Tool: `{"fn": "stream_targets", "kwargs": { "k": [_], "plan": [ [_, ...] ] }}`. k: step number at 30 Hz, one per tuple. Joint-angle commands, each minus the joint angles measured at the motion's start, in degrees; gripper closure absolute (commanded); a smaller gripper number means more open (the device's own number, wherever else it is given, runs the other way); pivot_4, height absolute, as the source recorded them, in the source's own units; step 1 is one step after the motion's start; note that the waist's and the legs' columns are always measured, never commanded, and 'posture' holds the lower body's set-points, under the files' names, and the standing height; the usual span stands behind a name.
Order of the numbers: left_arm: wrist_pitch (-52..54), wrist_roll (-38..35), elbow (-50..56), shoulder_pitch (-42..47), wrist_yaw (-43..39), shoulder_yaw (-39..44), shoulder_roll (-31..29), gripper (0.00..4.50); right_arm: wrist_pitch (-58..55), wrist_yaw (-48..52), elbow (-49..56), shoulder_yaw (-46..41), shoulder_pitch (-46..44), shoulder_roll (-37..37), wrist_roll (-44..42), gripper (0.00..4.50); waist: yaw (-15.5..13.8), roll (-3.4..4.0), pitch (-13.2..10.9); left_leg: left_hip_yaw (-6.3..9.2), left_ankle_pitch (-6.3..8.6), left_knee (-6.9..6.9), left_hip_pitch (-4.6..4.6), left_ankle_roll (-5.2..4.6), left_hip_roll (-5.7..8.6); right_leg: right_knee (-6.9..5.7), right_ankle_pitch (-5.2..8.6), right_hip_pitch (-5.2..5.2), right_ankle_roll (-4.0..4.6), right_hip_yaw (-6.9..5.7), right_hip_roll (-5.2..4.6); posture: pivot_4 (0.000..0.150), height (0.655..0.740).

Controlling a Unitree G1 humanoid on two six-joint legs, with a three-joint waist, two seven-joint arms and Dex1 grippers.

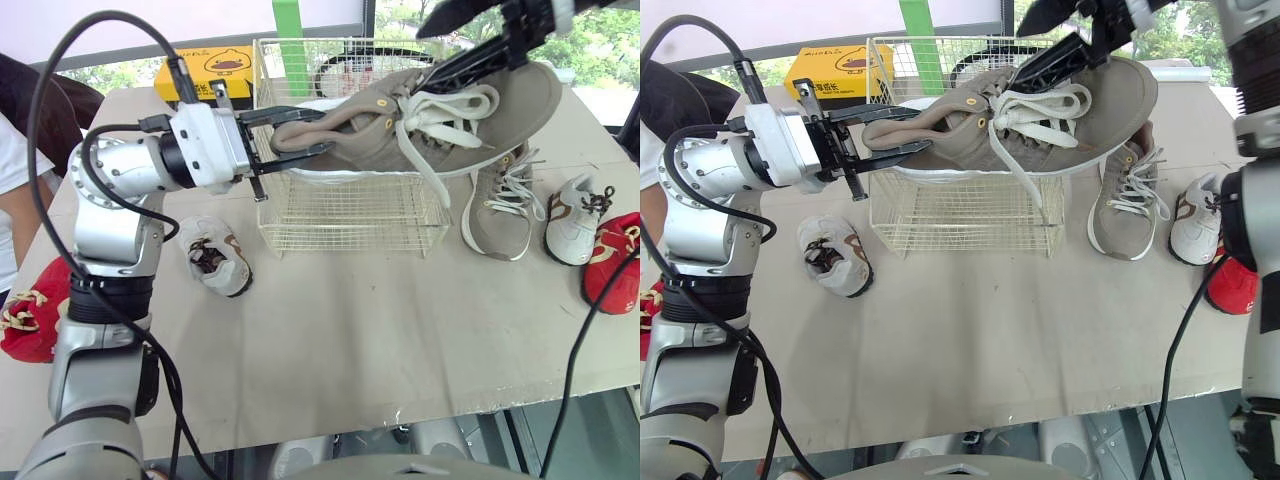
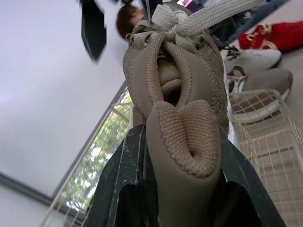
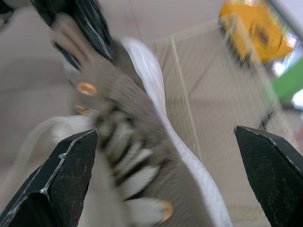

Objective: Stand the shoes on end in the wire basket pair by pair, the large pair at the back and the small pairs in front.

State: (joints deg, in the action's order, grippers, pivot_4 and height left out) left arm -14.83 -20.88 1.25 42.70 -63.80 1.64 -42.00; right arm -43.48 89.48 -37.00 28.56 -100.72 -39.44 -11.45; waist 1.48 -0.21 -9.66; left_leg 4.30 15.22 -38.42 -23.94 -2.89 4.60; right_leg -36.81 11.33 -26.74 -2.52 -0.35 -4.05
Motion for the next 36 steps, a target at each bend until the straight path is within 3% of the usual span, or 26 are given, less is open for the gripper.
{"fn": "stream_targets", "kwargs": {
  "k": [1, 4, 8, 10, 12, 16, 17, 20, 24, 26, 30, 36],
  "plan": [
    [-8.12, 0.77, -1.14, 5.19, -1.31, 1.2, 0.9, 3.63, 1.79, 2.81, -4.19, 2.35, -0.3, 2.35, 3.54, 0.0, 0.05, 0.0, 0.0, -0.01, -0.03, -0.01, 0.0, 0.04, 0.03, -0.05, 0.0, -0.03, 0.0, 0.0, -0.02, 0.15, 0.74],
    [-12.0, 2.21, -3.18, 6.94, -2.56, 1.03, 1.29, 3.63, 1.16, 3.02, -1.37, 7.27, 1.14, 0.53, -0.06, 0.81, -0.06, 0.0, 0.0, 0.03, -0.07, -0.01, 0.0, 0.1, 0.03, -0.15, 0.0, -0.06, 0.0, -0.04, -0.01, 0.15, 0.74],
    [-14.15, 2.88, -5.08, 7.82, -2.73, 1.41, 1.34, 3.63, 0.19, 3.02, 0.62, 7.95, 1.63, -0.59, -2.94, 2.54, -0.22, 0.0, 0.0, 0.04, -0.07, -0.01, 0.0, 0.1, 0.05, -0.14, 0.0, -0.07, 0.0, -0.09, -0.02, 0.15, 0.74],
    [-12.42, 1.24, -5.34, 7.49, -2.77, 2.36, 0.87, 2.68, -0.86, 3.02, 1.43, 6.54, 1.97, -1.02, -4.08, 3.65, -0.24, 0.0, 0.0, 0.05, -0.07, -0.01, 0.0, 0.1, 0.04, -0.15, 0.0, -0.07, 0.0, -0.1, -0.01, 0.15, 0.74],
    [-10.48, -0.56, -5.13, 6.87, -1.78, 3.81, 0.58, 1.95, -3.4, 3.01, 1.64, 3.39, 2.27, -0.93, -4.53, 4.4, -0.3, 0.0, 0.0, 0.06, -0.07, -0.04, 0.0, 0.1, 0.04, -0.17, 0.0, -0.06, 0.0, -0.11, -0.01, 0.15, 0.74],
    [7.36, -10.02, -2.36, 6.08, 9.17, 10.39, 0.51, 0.16, -9.47, 1.89, 1.38, -2.69, 2.16, -2.16, -6.43, 4.5, -0.42, 0.0, 0.0, 0.07, -0.07, -0.09, 0.0, 0.1, 0.04, -0.25, 0.0, -0.06, 0.0, -0.09, -0.01, 0.15, 0.74],
    [14.7, -14.61, -1.3, 5.29, 12.08, 12.24, -0.2, 0.06, -11.14, 0.95, 1.32, -4.4, 2.07, -2.32, -6.93, 4.5, -0.43, 0.0, 0.0, 0.08, -0.07, -0.09, 0.0, 0.1, 0.03, -0.25, 0.0, -0.08, 0.0, -0.09, -0.01, 0.15, 0.74],
    [35.09, -31.95, 1.75, 1.12, 23.19, 20.89, -1.43, 0.06, -17.07, -3.3, 2.86, -10.91, 2.71, -2.51, -9.27, 4.5, -0.34, -0.01, 0.0, 0.1, -0.06, -0.08, 0.01, 0.09, 0.03, -0.29, 0.0, -0.08, -0.01, -0.07, 0.0, 0.15, 0.74],
    [50.01, -50.8, 10.46, -11.12, 33.65, 29.73, -1.46, 0.06, -25.69, -12.6, 9.21, -21.74, 5.83, -1.43, -13.4, 4.5, -0.21, -0.02, 0.0, 0.13, -0.06, -0.05, 0.04, 0.1, 0.02, -0.34, 0.0, -0.08, 0.0, -0.02, -0.01, 0.15, 0.74],
    [55.51, -63.1, 16.29, -18.32, 39.87, 30.11, -0.29, 0.06, -30.13, -18.5, 14.14, -27.62, 8.64, 0.62, -15.46, 4.5, -0.47, -0.03, 0.01, 0.15, -0.06, -0.08, 0.06, 0.1, 0.03, -0.33, 0.0, -0.06, 0.0, -0.01, -0.01, 0.15, 0.74],
    [58.45, -71.49, 27.19, -26.26, 48.01, 22.89, 4.05, 0.06, -37.29, -29.2, 25.24, -36.47, 15.03, 7.55, -19.04, 4.5, -0.98, -0.08, 0.04, 0.16, -0.07, -0.22, 0.07, 0.1, 0.03, -0.36, 0.0, 0.06, 0.0, 0.03, -0.03, 0.15, 0.74],
    [54.68, -74.93, 30.5, -22.76, 57.22, 14.12, 12.5, 0.06, -46.26, -39.82, 35.48, -45.7, 20.5, 17.28, -24.08, 4.5, -1.27, -0.1, 0.05, 0.13, -0.07, -0.83, 0.07, 0.1, 0.12, -0.99, 0.0, 0.11, 0.0, 0.1, -0.05, 0.15, 0.74]
  ]
}}
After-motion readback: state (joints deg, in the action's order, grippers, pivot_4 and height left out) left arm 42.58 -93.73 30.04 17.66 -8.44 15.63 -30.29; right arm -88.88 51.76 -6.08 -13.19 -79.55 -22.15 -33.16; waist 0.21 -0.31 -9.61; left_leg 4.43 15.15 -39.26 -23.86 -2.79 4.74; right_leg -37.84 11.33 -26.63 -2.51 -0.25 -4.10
